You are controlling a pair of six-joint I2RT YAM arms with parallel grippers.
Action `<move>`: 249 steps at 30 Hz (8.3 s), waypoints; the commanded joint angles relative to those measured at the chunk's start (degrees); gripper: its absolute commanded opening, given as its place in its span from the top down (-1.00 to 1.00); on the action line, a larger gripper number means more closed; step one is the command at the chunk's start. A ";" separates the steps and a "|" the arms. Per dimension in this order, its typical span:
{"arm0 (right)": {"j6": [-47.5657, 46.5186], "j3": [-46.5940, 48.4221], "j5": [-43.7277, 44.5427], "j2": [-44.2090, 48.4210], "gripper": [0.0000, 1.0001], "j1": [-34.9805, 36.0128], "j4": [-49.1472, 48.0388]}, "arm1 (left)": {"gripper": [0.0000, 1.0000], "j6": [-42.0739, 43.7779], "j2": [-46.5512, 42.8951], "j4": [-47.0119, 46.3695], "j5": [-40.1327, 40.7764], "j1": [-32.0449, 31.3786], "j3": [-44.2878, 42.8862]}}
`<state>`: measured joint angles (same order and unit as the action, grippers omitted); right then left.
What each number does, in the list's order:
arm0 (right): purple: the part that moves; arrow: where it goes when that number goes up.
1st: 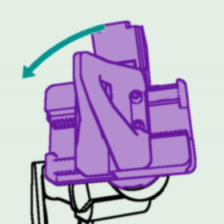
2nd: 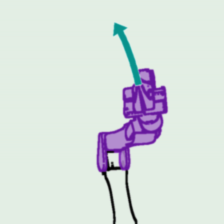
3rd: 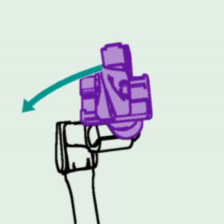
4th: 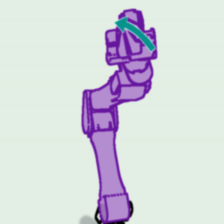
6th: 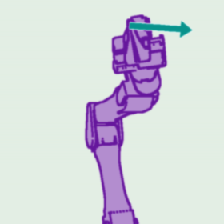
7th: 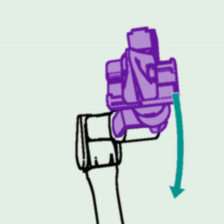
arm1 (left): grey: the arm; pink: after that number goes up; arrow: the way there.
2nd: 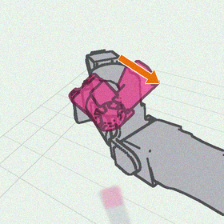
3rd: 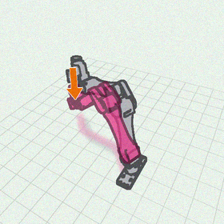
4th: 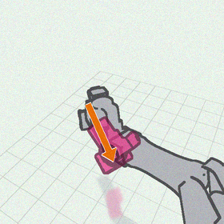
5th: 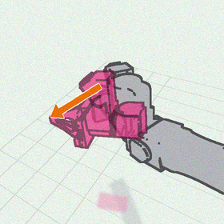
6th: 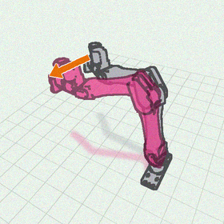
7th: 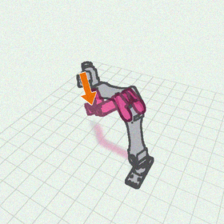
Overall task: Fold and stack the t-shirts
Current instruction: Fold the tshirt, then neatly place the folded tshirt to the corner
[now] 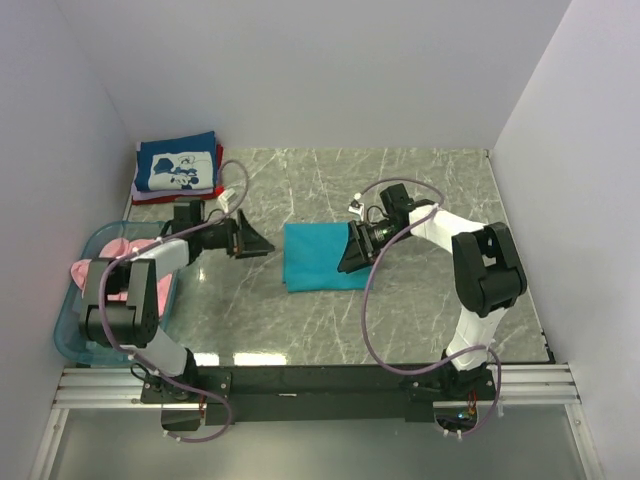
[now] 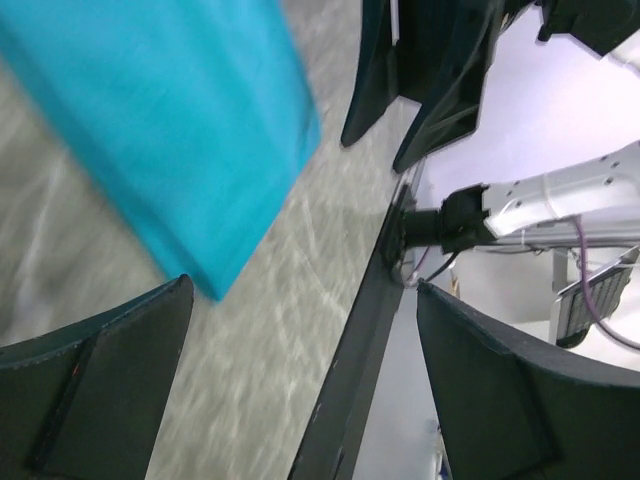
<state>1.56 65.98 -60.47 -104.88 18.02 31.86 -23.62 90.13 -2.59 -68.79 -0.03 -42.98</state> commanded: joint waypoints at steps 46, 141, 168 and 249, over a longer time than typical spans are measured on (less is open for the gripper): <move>-4.20 20.59 57.29 3.75 0.28 30.48 5.40 | -0.99 12.82 -16.12 31.32 37.06 10.93 -29.27; 1.34 37.82 54.58 -13.95 1.00 37.09 -1.18 | 0.04 -39.58 19.82 -9.72 42.51 -13.41 -5.71; -1.12 26.23 56.42 2.48 -0.76 22.68 5.14 | 0.99 -6.89 23.68 4.43 65.80 -14.03 -33.91; -4.64 19.28 54.32 8.82 -0.94 15.90 7.08 | 0.99 13.86 33.87 23.33 57.11 5.48 -85.95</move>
<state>-3.03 82.50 -5.61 -96.23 34.09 38.63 -11.14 124.46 21.69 -10.00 3.88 -125.82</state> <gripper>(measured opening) 0.968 0.077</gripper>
